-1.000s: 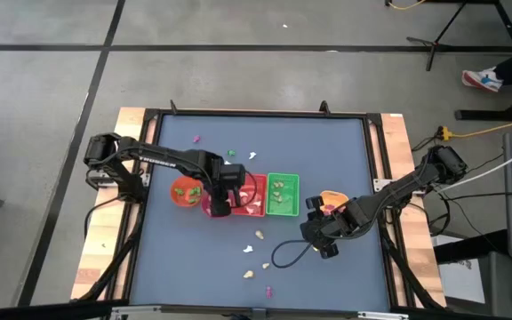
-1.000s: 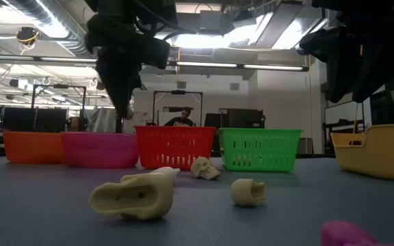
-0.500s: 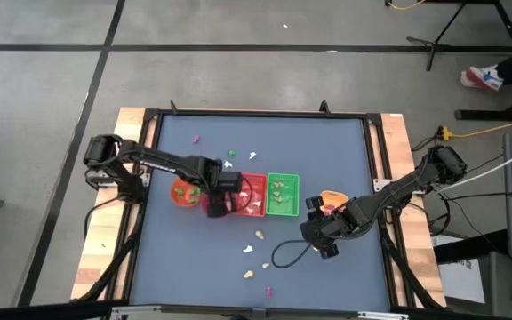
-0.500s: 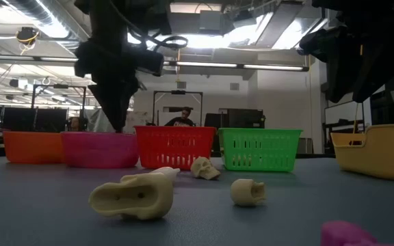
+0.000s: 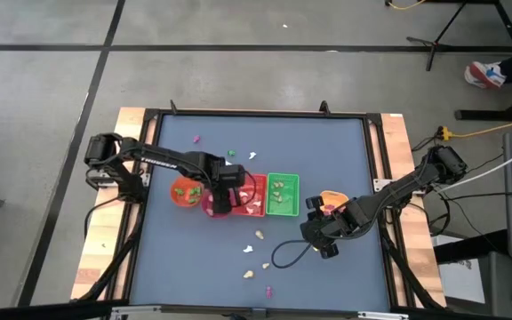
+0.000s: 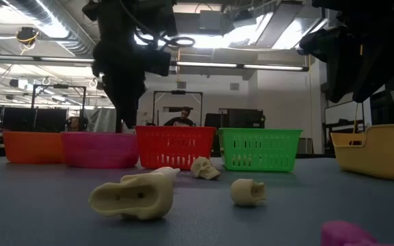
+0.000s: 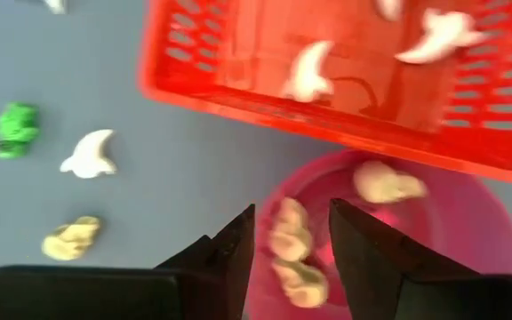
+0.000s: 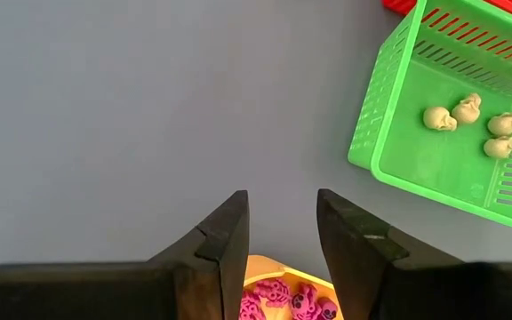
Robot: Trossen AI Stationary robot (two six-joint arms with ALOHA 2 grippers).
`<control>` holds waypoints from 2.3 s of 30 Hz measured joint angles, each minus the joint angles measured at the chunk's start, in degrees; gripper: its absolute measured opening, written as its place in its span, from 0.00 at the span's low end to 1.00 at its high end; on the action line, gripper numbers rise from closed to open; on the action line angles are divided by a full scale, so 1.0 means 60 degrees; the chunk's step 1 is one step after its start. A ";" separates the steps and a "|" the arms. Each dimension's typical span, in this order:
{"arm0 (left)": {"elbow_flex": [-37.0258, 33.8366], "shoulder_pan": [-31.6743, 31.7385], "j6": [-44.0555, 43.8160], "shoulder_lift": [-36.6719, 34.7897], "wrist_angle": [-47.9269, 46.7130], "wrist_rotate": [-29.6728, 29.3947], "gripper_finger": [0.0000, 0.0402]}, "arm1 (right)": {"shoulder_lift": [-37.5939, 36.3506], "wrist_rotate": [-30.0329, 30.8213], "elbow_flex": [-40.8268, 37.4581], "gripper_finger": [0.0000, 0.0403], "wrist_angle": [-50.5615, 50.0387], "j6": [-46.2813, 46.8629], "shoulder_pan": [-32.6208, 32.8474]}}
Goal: Sort Halloween decoration
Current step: Put the white ghost toy into the red bin
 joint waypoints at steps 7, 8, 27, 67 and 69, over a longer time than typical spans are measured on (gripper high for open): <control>0.0000 0.0840 0.0548 0.0000 0.0014 -0.0505 0.30 | 0.0000 0.0001 0.0000 0.33 0.0000 -0.0004 -0.0001; -0.0001 0.1007 0.0717 0.0000 0.0038 -0.0501 0.30 | 0.0000 -0.0003 0.0000 0.33 0.0000 -0.0004 -0.0001; -0.0007 0.3212 0.2001 0.0004 0.1643 0.0165 0.33 | 0.0000 -0.0003 0.0000 0.33 0.0000 -0.0007 0.0001; -0.0007 0.3989 0.3067 0.1369 0.1627 0.1312 0.45 | 0.0000 -0.0005 0.0000 0.33 0.0027 -0.0006 0.0001; -0.0007 0.3989 0.3183 0.1371 0.1653 0.1312 0.45 | 0.0000 -0.0004 0.0000 0.33 0.0028 -0.0005 0.0001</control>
